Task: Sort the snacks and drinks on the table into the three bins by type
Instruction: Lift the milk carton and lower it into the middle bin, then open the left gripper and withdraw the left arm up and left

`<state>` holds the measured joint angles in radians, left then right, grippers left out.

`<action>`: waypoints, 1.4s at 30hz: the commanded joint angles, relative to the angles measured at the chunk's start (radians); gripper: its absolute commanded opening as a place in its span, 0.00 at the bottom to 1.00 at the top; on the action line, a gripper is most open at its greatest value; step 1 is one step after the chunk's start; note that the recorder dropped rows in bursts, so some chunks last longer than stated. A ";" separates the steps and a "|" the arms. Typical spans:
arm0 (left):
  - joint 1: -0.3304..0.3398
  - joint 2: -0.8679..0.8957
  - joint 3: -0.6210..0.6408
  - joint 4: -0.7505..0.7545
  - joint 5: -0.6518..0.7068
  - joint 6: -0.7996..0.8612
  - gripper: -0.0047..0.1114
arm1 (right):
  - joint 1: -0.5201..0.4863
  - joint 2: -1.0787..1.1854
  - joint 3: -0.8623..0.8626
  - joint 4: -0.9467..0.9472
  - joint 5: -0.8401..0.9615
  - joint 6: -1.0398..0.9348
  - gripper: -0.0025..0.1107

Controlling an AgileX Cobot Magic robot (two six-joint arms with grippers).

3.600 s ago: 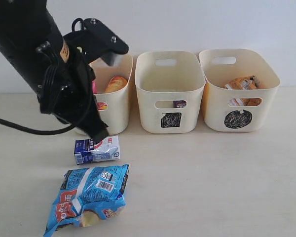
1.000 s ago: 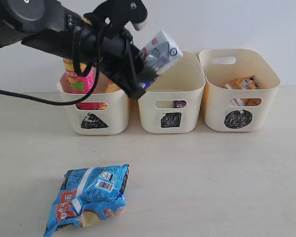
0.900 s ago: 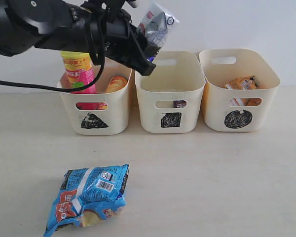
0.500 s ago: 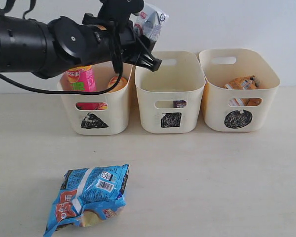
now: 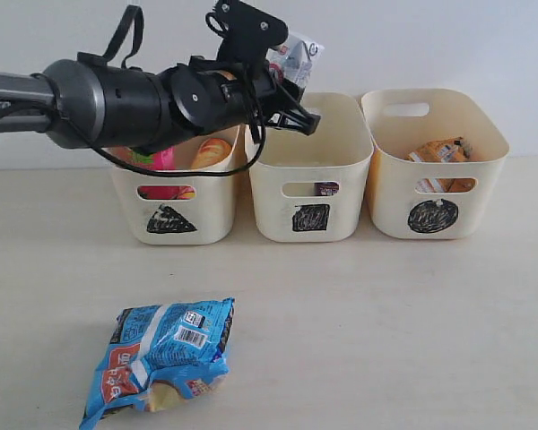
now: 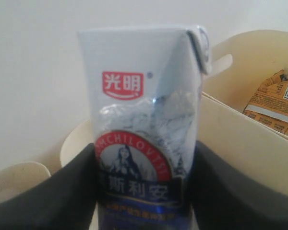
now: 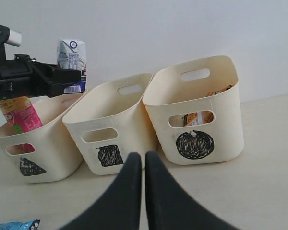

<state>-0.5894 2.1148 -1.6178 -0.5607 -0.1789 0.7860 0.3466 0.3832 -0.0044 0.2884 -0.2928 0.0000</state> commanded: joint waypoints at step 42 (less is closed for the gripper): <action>0.038 -0.154 -0.071 -0.005 0.444 -0.162 0.07 | -0.005 -0.002 0.004 -0.010 -0.007 0.000 0.02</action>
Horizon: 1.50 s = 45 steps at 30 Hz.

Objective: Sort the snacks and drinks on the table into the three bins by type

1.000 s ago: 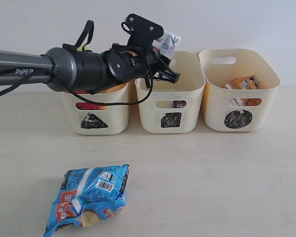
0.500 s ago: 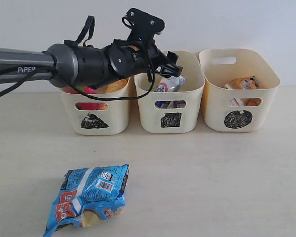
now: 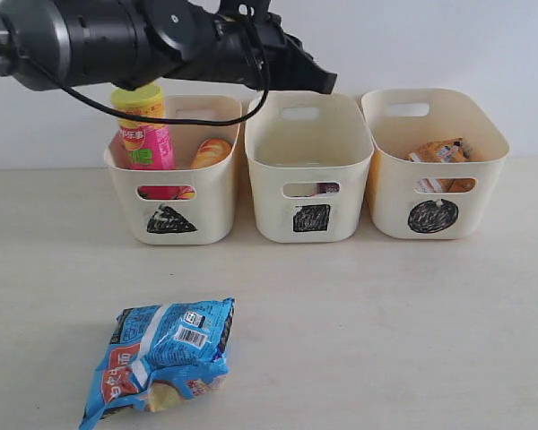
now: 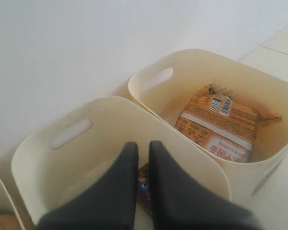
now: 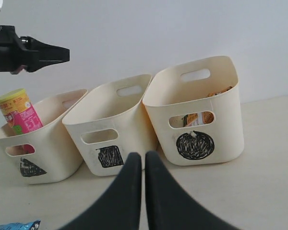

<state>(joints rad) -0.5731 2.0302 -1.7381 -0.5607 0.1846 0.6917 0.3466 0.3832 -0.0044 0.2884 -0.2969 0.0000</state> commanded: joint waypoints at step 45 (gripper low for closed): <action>0.029 -1.622 1.729 0.080 -0.847 -0.596 0.07 | 0.035 0.398 -0.286 -0.800 -0.364 0.688 0.02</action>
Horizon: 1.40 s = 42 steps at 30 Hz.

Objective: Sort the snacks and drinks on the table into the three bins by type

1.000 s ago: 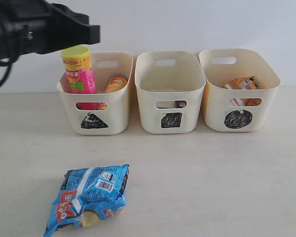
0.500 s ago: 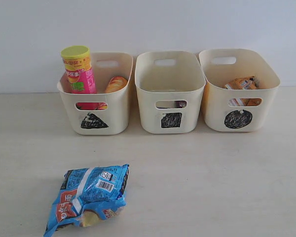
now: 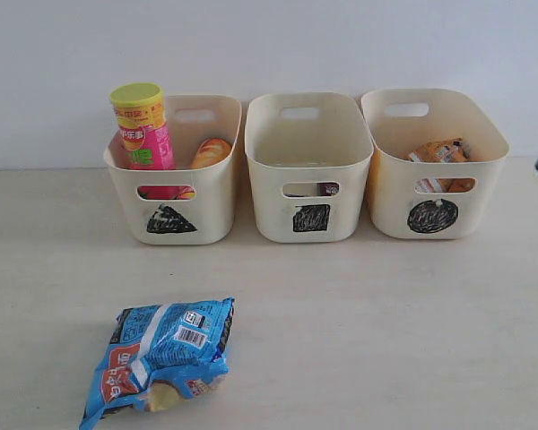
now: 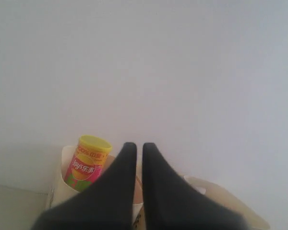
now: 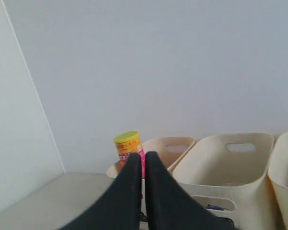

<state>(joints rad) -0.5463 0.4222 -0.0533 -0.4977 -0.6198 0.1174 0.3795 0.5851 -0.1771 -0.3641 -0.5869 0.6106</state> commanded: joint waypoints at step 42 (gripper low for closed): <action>0.002 -0.052 0.053 -0.324 0.241 0.368 0.07 | 0.606 1.257 -1.152 0.504 1.294 -1.096 0.66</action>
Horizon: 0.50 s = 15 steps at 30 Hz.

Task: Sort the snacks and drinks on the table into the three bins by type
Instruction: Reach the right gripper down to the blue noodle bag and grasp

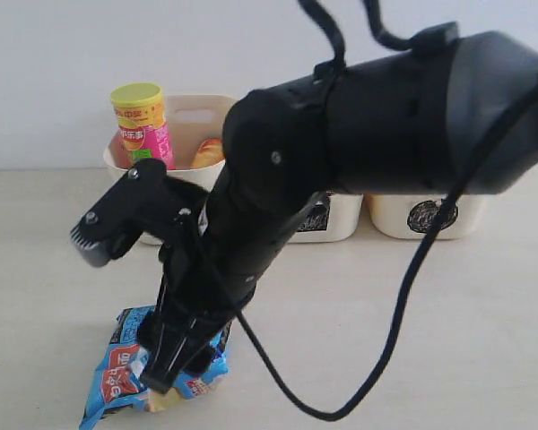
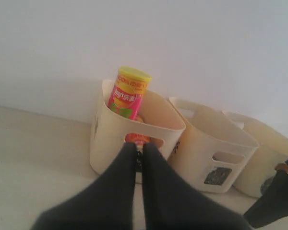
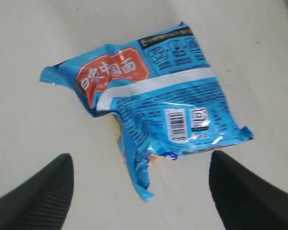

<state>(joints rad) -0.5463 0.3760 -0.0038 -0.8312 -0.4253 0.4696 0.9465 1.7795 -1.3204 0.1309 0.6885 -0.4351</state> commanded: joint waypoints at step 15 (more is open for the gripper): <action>0.002 -0.006 0.004 0.010 0.053 0.041 0.07 | 0.088 0.231 -0.008 -0.317 -0.184 0.076 0.65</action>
<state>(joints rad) -0.5463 0.3760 -0.0038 -0.8291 -0.3754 0.4987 1.0363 2.0007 -1.3242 -0.0875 0.5236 -0.4241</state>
